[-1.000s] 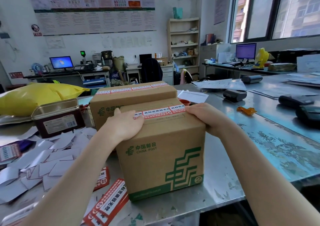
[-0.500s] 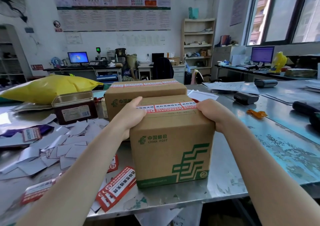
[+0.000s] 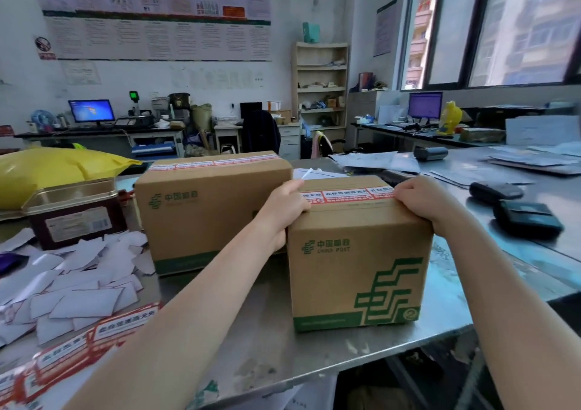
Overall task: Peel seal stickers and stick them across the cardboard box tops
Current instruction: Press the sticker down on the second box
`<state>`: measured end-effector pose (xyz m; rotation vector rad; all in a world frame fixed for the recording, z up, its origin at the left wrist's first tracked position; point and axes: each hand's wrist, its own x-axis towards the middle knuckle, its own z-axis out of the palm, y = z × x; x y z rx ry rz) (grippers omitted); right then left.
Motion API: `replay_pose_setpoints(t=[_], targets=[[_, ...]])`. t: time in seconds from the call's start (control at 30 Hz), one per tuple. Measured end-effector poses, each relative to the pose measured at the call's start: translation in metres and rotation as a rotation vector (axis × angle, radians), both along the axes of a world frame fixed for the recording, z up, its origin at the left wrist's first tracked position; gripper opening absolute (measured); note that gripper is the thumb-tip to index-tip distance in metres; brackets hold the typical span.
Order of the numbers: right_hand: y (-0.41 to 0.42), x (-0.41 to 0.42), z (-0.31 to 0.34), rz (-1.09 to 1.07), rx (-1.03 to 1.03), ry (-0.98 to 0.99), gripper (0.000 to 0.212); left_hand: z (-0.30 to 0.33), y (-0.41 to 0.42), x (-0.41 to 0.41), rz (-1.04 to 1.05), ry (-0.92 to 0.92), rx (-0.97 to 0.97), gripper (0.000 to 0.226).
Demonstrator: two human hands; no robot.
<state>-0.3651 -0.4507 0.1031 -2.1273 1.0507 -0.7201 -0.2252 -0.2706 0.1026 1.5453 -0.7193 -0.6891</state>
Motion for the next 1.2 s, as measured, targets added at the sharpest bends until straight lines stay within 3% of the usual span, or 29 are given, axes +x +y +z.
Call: replay_pose_setpoints(t=[0.17,0.37,0.47,0.57,0.77,0.87,0.93,1.0,1.2], targets=[[-0.02,0.007,0.001,-0.128,-0.293,0.062,0.029,-0.001,-0.029,0.001,0.014,0.053,-0.085,0.057],[-0.031,0.019,-0.001,-0.31,-0.405,-0.152,0.031,-0.004,-0.048,0.013,0.034,0.01,-0.116,0.054],[-0.029,0.025,0.001,-0.422,-0.532,-0.063,0.03,-0.007,-0.063,0.017,0.032,-0.05,-0.101,0.054],[-0.028,0.047,0.004,-0.383,-0.584,0.126,0.025,-0.007,-0.071,0.026,0.042,-0.298,0.012,0.052],[-0.023,0.109,0.012,-0.126,-0.503,0.261,0.027,0.034,-0.069,0.099,0.208,-0.848,-0.024,0.033],[-0.029,0.142,0.012,0.003,-0.364,0.375,0.031,0.046,-0.069,0.152,0.244,-1.083,0.224,0.034],[-0.029,0.165,0.011,0.055,-0.284,0.47,0.039,0.047,-0.062,0.179,0.15,-1.14,0.552,0.054],[-0.024,0.186,0.013,0.089,-0.208,0.535,0.065,0.042,-0.05,0.193,-0.011,-1.12,0.765,0.076],[0.007,0.212,0.025,0.23,-0.115,0.717,0.085,0.037,-0.027,0.201,-0.207,-1.206,0.906,0.099]])
